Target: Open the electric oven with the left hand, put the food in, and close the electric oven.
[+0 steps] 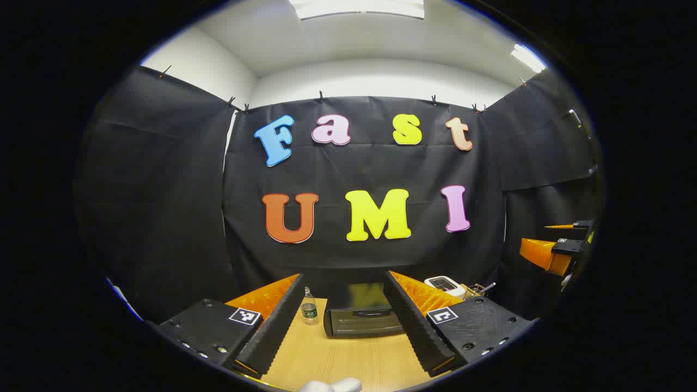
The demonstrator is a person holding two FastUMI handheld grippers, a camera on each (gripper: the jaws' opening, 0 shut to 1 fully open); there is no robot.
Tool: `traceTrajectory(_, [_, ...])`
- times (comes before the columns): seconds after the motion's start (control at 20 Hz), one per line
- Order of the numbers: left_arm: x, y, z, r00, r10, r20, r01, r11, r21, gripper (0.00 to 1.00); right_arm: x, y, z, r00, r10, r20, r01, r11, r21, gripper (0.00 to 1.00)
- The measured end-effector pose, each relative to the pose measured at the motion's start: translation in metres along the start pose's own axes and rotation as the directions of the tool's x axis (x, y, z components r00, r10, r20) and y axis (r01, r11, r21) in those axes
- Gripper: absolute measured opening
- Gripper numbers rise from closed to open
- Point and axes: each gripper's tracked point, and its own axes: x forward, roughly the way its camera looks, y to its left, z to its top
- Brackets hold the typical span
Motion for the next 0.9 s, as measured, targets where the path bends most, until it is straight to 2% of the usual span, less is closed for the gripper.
traceTrajectory(0.3, [0.010, 0.003, -0.004, 1.000, 0.018, -0.007, -0.018, 1.000, 0.006, 0.95, 0.009, 0.000, -0.003, 1.000, 0.009, -0.001, -0.009, 1.000, 0.004, 0.91])
traceTrajectory(0.35, [0.012, 0.003, -0.004, 1.000, 0.017, -0.007, -0.017, 1.000, 0.006, 0.95, 0.010, -0.001, -0.004, 1.000, 0.008, -0.004, -0.008, 1.000, 0.001, 1.00])
traceTrajectory(0.4, [0.013, 0.002, -0.003, 1.000, 0.015, -0.005, -0.015, 1.000, 0.006, 0.95, 0.012, -0.001, -0.004, 1.000, 0.008, -0.005, -0.008, 1.000, -0.002, 0.91])
traceTrajectory(0.7, [0.023, -0.004, -0.008, 1.000, 0.002, -0.014, -0.002, 1.000, 0.006, 0.95, 0.017, -0.004, -0.011, 1.000, 0.002, -0.021, -0.003, 1.000, -0.008, 0.91])
traceTrajectory(0.75, [0.028, -0.005, -0.011, 1.000, 0.000, -0.018, 0.000, 1.000, 0.006, 0.95, 0.018, -0.005, -0.013, 1.000, 0.002, -0.021, -0.002, 1.000, -0.011, 1.00])
traceTrajectory(0.8, [0.032, -0.008, -0.014, 1.000, -0.004, -0.021, 0.004, 1.000, 0.004, 0.95, 0.019, -0.006, -0.011, 1.000, 0.001, -0.021, -0.002, 1.000, -0.015, 0.91])
traceTrajectory(0.9, [0.043, -0.019, -0.021, 0.999, -0.023, -0.033, 0.023, 1.000, -0.007, 0.95, 0.021, -0.011, -0.009, 1.000, 0.004, -0.017, -0.005, 1.000, -0.021, 0.91])
